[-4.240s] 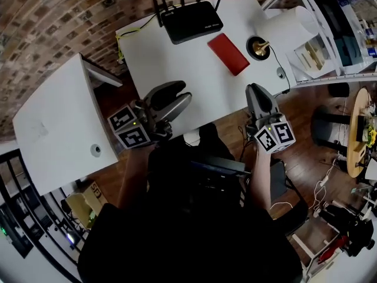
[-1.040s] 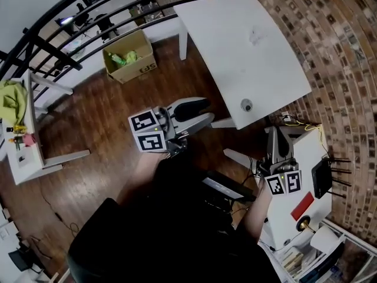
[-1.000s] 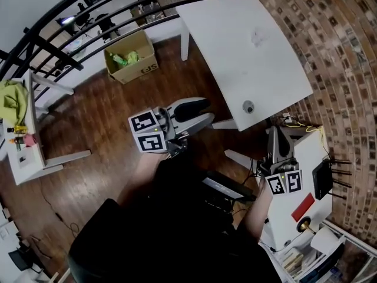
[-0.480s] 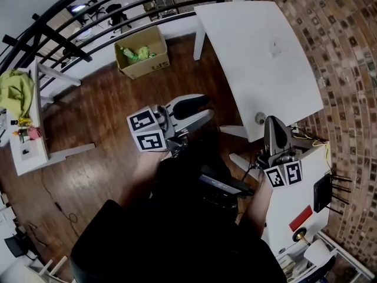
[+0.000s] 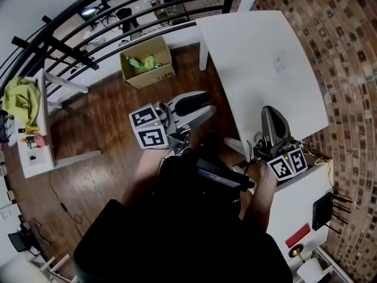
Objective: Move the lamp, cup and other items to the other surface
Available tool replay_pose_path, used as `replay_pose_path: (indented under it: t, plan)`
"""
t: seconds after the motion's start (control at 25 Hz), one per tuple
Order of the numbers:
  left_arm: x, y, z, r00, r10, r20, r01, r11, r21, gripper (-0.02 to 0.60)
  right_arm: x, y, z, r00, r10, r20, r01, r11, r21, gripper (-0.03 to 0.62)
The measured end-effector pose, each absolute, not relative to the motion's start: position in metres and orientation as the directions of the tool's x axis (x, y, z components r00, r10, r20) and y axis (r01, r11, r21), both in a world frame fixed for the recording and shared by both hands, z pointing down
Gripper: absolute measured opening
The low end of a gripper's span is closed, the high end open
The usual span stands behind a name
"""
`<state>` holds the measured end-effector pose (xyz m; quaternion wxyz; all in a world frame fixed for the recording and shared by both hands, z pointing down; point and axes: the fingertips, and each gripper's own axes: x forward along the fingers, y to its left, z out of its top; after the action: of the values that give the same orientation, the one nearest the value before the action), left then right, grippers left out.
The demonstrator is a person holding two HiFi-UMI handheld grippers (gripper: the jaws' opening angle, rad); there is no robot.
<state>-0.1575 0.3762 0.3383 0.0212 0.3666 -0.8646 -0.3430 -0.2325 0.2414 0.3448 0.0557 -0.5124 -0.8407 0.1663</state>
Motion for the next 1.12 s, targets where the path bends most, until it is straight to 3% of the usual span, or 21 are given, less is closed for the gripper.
replay_pose_path:
  t: [0.48, 1.12]
  plan:
    - [-0.269, 0.335, 0.336, -0.701, -0.696, -0.156, -0.622, 0.489, 0.612, 0.156, -0.351, 0.210, 0.362, -0.469, 0.875, -0.119, 0.729, 0.307, -0.611, 0.012]
    - [-0.355, 0.318, 0.336, -0.591, -0.796, -0.132, -0.684, 0.408, 0.605, 0.156, -0.413, 0.195, 0.362, -0.556, 0.808, -0.196, 0.648, 0.273, -0.711, 0.012]
